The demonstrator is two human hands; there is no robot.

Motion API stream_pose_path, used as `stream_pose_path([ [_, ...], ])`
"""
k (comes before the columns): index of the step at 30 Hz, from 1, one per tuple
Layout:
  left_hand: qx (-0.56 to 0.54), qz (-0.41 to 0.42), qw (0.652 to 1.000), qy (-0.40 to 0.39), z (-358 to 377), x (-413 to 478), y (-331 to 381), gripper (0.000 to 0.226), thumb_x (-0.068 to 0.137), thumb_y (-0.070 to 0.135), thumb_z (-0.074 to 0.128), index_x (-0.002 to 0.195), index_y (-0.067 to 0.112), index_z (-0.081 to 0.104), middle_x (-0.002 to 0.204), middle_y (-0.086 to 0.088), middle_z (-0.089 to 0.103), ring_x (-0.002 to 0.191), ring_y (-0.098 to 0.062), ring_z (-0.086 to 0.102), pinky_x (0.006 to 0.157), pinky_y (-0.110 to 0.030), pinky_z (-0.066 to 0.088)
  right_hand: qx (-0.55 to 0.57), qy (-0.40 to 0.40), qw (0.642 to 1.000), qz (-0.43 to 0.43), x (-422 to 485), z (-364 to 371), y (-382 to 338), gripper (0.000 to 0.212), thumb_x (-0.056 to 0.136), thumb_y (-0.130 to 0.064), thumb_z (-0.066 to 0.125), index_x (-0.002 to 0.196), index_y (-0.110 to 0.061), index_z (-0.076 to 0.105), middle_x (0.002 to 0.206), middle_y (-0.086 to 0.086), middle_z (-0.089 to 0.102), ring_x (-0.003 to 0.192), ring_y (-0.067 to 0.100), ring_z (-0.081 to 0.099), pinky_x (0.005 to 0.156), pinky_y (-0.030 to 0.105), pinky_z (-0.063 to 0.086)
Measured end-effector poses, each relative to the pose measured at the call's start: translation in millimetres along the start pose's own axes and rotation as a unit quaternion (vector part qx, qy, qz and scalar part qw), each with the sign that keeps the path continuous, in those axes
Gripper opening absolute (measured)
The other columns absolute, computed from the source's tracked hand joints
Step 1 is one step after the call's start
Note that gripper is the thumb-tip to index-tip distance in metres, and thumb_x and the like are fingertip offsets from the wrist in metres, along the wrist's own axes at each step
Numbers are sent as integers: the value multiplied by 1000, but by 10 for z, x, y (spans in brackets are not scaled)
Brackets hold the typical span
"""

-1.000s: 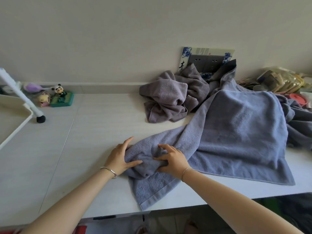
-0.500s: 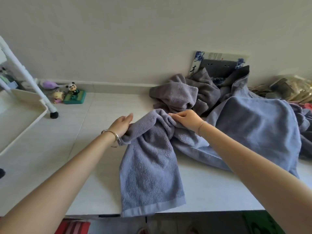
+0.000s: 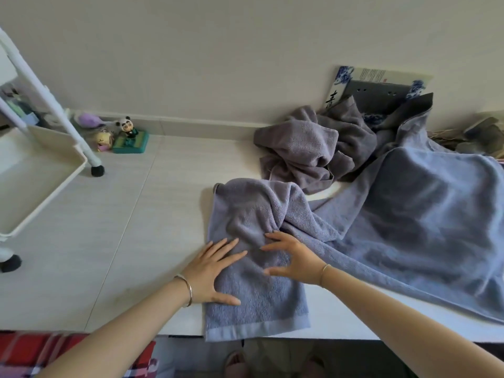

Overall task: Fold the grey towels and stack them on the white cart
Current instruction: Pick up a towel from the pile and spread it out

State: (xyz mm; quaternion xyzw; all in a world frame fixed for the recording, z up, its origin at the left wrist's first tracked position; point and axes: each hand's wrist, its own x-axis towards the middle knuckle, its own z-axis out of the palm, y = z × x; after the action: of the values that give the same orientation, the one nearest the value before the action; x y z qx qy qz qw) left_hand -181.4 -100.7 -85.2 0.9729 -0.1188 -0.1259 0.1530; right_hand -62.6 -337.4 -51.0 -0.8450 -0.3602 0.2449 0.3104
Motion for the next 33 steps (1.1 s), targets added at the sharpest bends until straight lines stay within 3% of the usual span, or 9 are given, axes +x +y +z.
stream_pose_path([
  [4, 3, -5, 999, 47, 49, 73, -51, 99, 58, 88, 48, 141, 52, 10, 156, 10, -2, 142, -10, -9, 111, -27, -17, -86, -51, 995, -21, -41, 102, 70, 77, 62, -61, 75, 131, -39, 49, 155, -14, 12, 143, 1, -6, 115, 28, 0],
  [11, -38, 6, 990, 134, 116, 135, -62, 82, 60, 90, 42, 126, 40, 40, 141, -2, 42, 130, -17, 26, 110, -36, 13, -124, -33, 989, -67, -192, 222, 133, 90, 60, -75, 65, 139, -42, 37, 157, -15, 3, 144, 4, -12, 114, 25, -7],
  [17, -56, 4, 977, 207, 130, 181, -4, 58, 72, 82, 38, 104, 35, 51, 118, 0, 51, 108, -15, 43, 94, -29, 31, -108, 66, 989, -77, -240, 423, 229, 60, 76, -72, 51, 124, -37, 59, 150, -12, 30, 140, 4, 21, 117, 29, 13],
  [22, -141, -7, 966, 218, 36, 223, 9, 49, 68, 73, 55, 88, 28, 61, 106, 9, 50, 94, -9, 51, 85, -28, 39, -47, 66, 996, -46, -124, 281, 133, 52, 83, -62, 50, 95, -19, 76, 124, -1, 64, 113, 9, 56, 100, 27, 41],
  [25, -218, -24, 951, 216, -273, 276, 58, 57, 66, 69, 59, 83, 16, 69, 99, 11, 56, 92, -4, 55, 86, -22, 41, 34, 16, 999, 2, -43, -99, -118, 32, 86, -34, 65, 73, -6, 70, 60, -15, 61, 58, -7, 45, 63, 16, 41],
  [27, -298, -35, 932, 202, -635, 295, 147, 53, 69, 65, 61, 76, 13, 65, 78, 12, 57, 72, 1, 53, 71, -17, 42, 84, -17, 996, 38, 87, -456, -303, 33, 89, -28, 63, 64, -6, 65, 51, -17, 48, 51, -4, 39, 57, 13, 36],
  [29, -391, -56, 906, 154, -1065, 288, 243, 52, 78, 55, 64, 74, 3, 57, 66, 4, 52, 61, -4, 48, 56, -19, 37, 144, -55, 987, 56, 233, -855, -537, 25, 92, -27, 59, 76, -12, 71, 60, -18, 61, 60, -6, 52, 65, 12, 45],
  [31, -483, -90, 860, 137, -1445, 271, 304, 44, 87, 42, 60, 91, -1, 64, 80, -2, 66, 73, -11, 59, 63, -20, 45, 196, -67, 975, 80, 367, -1163, -780, 20, 96, -27, 50, 87, -19, 66, 61, -19, 66, 61, -6, 60, 68, 12, 47],
  [33, -565, -122, 800, 158, -1729, 249, 310, 40, 91, 39, 55, 106, 4, 68, 100, -7, 71, 90, -14, 65, 79, -21, 50, 301, 22, 950, 76, 457, -1346, -1029, 20, 101, -16, 36, 94, -21, 54, 61, -15, 64, 49, -9, 58, 57, 7, 45],
])
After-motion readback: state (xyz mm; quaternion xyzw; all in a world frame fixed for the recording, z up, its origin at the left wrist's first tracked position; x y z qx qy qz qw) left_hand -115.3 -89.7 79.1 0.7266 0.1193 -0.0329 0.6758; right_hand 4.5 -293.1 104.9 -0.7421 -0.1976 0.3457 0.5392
